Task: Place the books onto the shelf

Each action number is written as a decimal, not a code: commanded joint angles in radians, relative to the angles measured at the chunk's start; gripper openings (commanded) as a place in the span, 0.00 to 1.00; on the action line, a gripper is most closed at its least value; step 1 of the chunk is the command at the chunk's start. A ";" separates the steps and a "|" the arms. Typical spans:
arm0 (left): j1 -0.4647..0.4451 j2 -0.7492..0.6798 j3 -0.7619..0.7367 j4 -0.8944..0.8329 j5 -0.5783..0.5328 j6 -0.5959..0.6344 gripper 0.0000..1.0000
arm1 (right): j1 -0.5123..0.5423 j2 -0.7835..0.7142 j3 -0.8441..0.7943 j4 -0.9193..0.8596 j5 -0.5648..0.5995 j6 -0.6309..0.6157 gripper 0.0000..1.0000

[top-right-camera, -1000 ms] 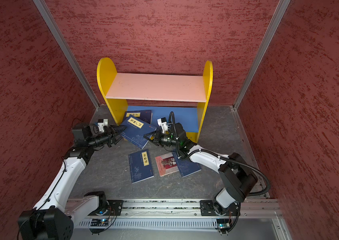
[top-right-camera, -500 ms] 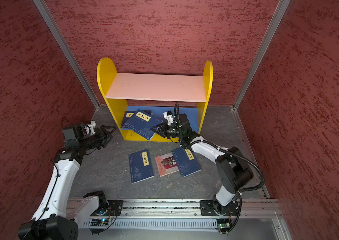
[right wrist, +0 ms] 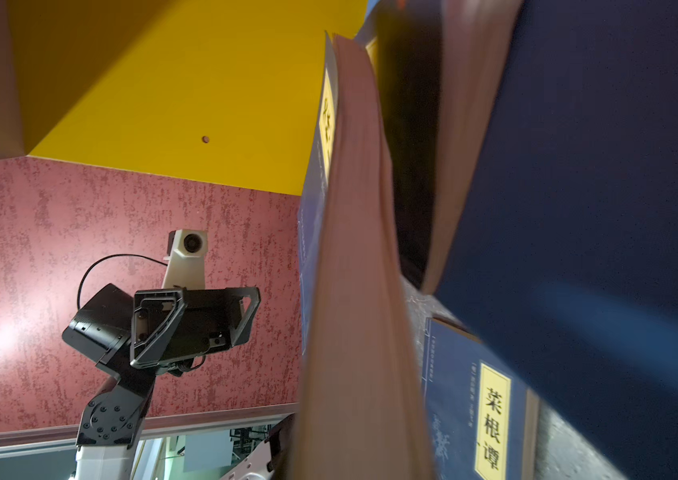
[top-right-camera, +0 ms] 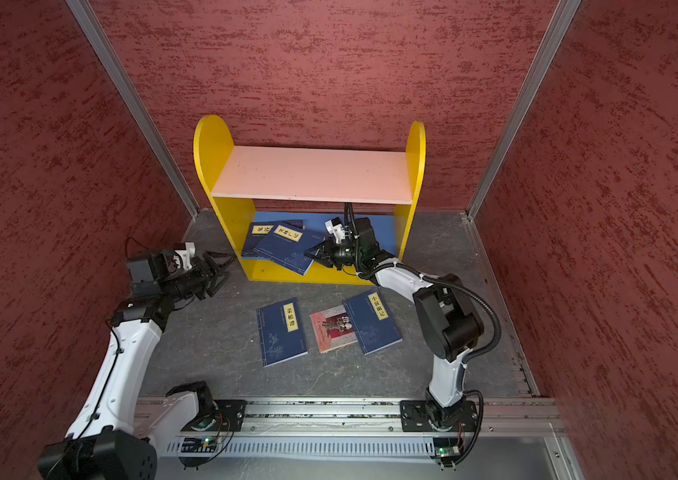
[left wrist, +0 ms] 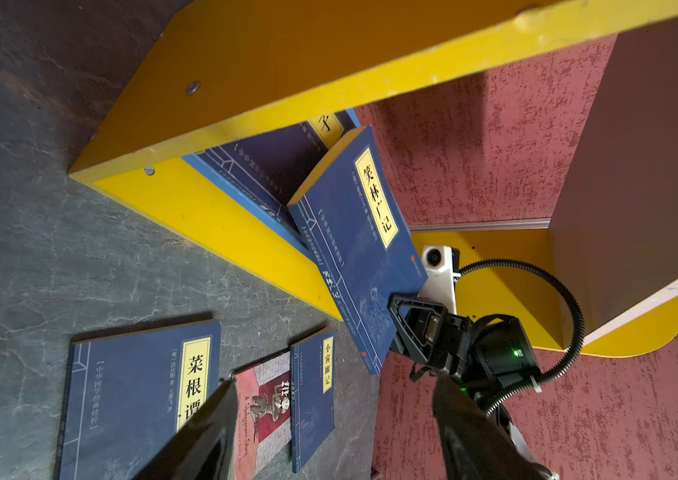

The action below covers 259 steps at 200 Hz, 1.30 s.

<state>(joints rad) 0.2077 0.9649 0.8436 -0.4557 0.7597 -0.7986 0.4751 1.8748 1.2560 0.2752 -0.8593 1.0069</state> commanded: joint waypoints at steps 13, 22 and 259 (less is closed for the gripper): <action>0.011 -0.012 0.001 0.048 0.032 -0.003 0.75 | -0.018 0.050 0.092 0.030 -0.078 -0.018 0.08; 0.012 -0.009 0.004 0.048 0.032 -0.004 0.75 | -0.020 0.061 0.107 0.024 -0.089 -0.026 0.08; 0.020 0.020 -0.004 0.072 0.041 -0.021 0.76 | -0.050 0.331 0.601 -0.648 -0.052 -0.418 0.38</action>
<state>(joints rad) 0.2188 0.9829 0.8433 -0.4019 0.7849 -0.8154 0.4347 2.1906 1.8156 -0.3332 -0.9558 0.6216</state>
